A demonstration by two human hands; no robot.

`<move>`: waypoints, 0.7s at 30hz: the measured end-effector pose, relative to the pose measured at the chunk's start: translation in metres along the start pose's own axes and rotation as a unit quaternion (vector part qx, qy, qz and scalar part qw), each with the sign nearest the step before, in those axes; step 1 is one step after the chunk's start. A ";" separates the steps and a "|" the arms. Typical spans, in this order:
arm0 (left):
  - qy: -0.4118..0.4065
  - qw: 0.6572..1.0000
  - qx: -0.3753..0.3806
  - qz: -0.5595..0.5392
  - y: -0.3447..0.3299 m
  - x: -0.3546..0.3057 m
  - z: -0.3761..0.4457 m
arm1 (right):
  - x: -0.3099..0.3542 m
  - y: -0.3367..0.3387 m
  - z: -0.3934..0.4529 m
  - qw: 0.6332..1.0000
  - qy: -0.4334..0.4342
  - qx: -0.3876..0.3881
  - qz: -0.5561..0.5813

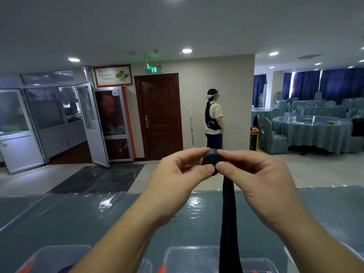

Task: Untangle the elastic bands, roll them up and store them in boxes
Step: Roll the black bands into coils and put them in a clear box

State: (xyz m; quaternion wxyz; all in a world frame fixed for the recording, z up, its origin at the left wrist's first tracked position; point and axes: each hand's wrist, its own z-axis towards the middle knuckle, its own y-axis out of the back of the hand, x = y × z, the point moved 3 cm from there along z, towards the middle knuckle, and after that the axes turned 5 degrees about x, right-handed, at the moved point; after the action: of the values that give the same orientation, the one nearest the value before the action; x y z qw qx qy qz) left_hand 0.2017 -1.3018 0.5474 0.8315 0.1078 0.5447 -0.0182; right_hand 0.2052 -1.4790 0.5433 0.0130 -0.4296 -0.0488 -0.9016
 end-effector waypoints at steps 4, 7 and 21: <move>-0.008 0.991 0.080 0.110 0.011 -0.006 0.005 | 0.004 0.007 0.001 0.991 -0.006 0.104 -0.081; -0.025 0.991 0.081 0.100 0.014 -0.008 0.008 | 0.007 0.006 0.005 0.995 0.000 0.091 -0.041; -0.019 0.997 0.033 -0.065 0.017 -0.009 0.010 | 0.007 0.003 0.017 0.997 0.036 0.069 -0.026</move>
State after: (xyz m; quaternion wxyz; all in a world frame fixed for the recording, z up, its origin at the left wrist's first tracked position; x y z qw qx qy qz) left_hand 0.2099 -1.2883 0.5622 0.8348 0.0987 0.5338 -0.0921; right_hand 0.2145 -1.4801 0.5597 0.0213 -0.3938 -0.1218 -0.9108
